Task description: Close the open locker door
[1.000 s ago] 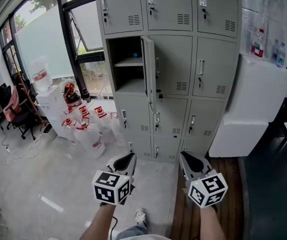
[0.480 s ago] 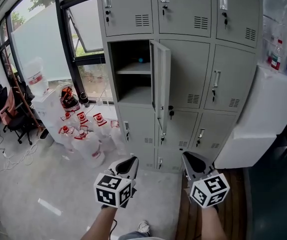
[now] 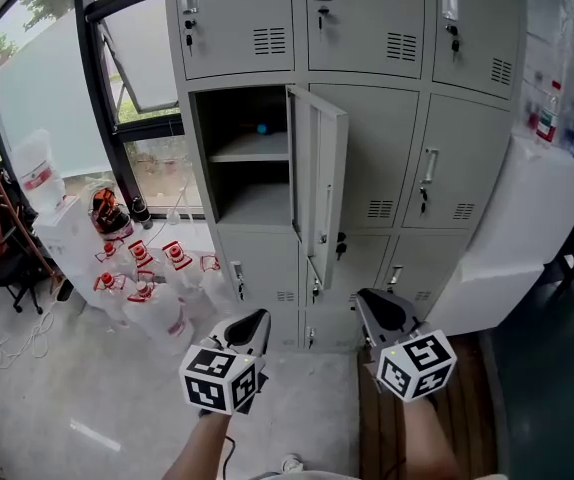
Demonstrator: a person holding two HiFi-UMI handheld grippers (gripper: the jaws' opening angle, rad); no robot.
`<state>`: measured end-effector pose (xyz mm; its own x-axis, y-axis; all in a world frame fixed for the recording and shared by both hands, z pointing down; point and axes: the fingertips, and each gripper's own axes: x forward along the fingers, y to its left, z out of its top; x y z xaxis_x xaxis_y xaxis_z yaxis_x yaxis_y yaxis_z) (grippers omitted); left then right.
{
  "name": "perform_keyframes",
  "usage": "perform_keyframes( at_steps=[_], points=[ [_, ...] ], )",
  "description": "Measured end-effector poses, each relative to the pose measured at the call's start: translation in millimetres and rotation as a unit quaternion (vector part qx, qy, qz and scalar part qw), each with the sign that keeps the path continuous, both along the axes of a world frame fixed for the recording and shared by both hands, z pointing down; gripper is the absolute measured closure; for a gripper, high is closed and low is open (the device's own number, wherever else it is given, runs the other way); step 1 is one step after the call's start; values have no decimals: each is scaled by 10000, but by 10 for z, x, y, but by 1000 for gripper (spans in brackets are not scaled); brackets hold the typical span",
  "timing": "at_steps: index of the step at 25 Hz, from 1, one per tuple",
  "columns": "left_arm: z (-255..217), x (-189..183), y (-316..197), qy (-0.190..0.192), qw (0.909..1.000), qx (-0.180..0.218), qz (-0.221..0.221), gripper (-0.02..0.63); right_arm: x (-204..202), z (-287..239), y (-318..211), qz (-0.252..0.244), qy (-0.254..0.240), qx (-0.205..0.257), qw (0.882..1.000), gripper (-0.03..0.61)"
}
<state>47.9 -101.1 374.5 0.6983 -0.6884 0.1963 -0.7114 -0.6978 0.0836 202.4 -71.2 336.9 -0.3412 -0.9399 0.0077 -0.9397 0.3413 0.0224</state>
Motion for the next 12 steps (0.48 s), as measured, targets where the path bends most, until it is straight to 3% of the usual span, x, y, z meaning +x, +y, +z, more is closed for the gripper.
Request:
perform_keyframes(
  at_steps=[12],
  points=[
    [-28,104,-394,29,9998,21,177,607,15,-152,-435,36,181,61,9998,571]
  ],
)
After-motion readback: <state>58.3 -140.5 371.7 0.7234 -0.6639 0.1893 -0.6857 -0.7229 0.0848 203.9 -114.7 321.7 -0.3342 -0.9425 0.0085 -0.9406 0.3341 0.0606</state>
